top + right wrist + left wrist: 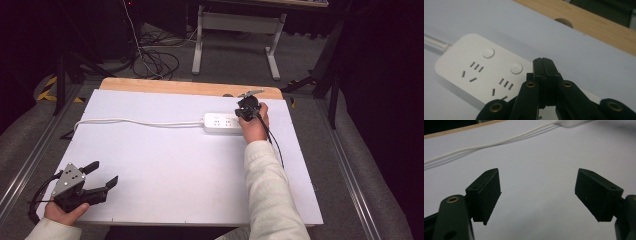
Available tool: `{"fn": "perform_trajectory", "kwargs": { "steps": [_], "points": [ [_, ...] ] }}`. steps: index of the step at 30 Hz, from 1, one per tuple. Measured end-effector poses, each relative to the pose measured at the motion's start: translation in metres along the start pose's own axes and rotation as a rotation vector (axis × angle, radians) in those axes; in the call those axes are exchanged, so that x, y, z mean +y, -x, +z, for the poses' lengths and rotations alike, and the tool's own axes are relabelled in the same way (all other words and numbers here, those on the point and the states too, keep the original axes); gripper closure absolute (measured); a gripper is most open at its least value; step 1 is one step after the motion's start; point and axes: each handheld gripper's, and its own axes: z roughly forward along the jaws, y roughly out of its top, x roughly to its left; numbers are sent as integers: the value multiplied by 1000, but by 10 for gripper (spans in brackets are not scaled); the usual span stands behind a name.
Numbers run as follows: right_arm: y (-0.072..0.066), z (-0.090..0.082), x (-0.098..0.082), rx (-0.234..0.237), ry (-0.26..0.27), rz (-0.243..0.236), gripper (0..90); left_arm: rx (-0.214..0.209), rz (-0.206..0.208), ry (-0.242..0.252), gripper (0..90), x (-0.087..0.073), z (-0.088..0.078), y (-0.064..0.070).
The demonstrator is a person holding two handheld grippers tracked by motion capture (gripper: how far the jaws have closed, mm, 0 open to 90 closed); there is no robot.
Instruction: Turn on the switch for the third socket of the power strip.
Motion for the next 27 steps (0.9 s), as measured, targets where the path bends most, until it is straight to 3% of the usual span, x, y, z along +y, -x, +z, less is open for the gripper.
{"fn": "perform_trajectory", "kwargs": {
  "steps": [9, 19, 22, 27],
  "points": [
    [-2, -20, 5, 11, 39, -6, 900, 0, 7, -1, 212, 1, 0, 1],
    [-1, -49, 7, 40, 100, 16, 900, -4, 9, -1, 212, 1, 1, 1],
    [1, -54, 6, 75, 129, 29, 896, -4, 4, 2, 212, 1, 1, 1],
    [1, -62, 6, 77, 138, 20, 883, -8, 0, 2, 212, 1, 1, 1]
  ]
}}
